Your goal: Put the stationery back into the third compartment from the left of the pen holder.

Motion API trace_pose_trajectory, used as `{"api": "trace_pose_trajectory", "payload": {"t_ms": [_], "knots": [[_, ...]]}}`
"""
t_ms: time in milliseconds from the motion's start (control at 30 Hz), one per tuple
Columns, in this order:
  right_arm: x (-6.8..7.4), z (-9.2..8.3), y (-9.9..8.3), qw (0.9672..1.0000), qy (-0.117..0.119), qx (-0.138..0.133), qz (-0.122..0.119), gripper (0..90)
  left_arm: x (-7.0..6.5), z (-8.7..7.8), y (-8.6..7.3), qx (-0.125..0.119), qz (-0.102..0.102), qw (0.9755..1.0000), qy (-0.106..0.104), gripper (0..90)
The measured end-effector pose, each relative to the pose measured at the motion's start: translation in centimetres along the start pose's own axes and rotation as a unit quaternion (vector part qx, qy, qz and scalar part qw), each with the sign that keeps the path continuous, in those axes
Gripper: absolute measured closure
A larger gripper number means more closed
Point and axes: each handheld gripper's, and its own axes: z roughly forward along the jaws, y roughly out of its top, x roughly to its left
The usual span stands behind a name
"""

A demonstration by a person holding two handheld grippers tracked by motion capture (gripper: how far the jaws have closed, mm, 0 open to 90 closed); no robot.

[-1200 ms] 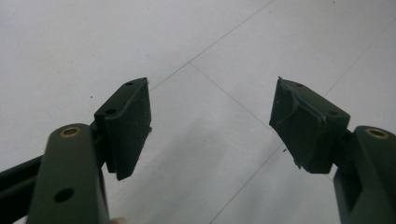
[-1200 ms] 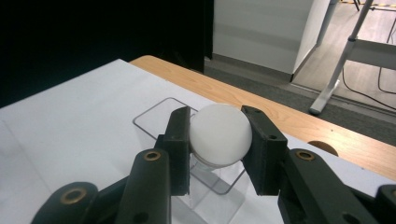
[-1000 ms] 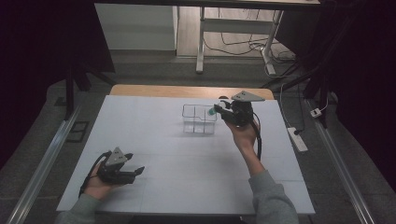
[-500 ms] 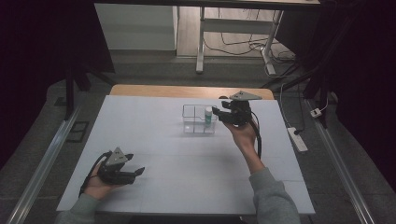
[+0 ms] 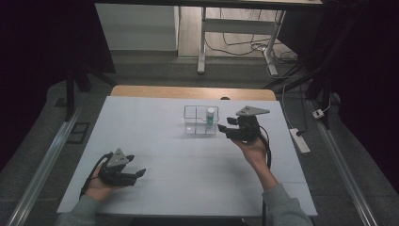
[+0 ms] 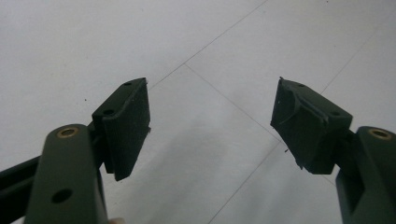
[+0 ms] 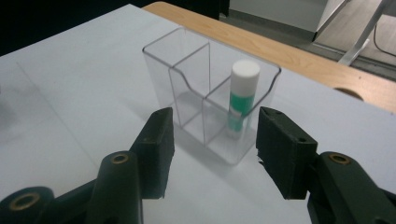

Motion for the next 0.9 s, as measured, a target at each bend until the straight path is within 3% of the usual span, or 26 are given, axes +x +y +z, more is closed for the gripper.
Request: {"api": "trace_pose_trajectory", "payload": {"t_ms": [200, 433, 900], "knots": [[0.1, -1.2, -2.4, 0.9998, 0.003, 0.021, -0.005, 45.0, 0.0, 0.0, 0.0, 0.0, -0.001, 1.0, 0.001, 28.1], [-0.1, -2.7, -5.3, 0.9994, 0.002, 0.035, 0.008, 44.5, 0.0, 0.0, 0.0, 0.002, -0.001, 1.0, 0.002, 28.0], [-0.5, -5.5, -9.5, 0.9991, 0.002, 0.038, 0.017, 43.3, 0.1, -0.1, -0.1, -0.001, -0.002, 1.0, 0.002, 28.0]]}}
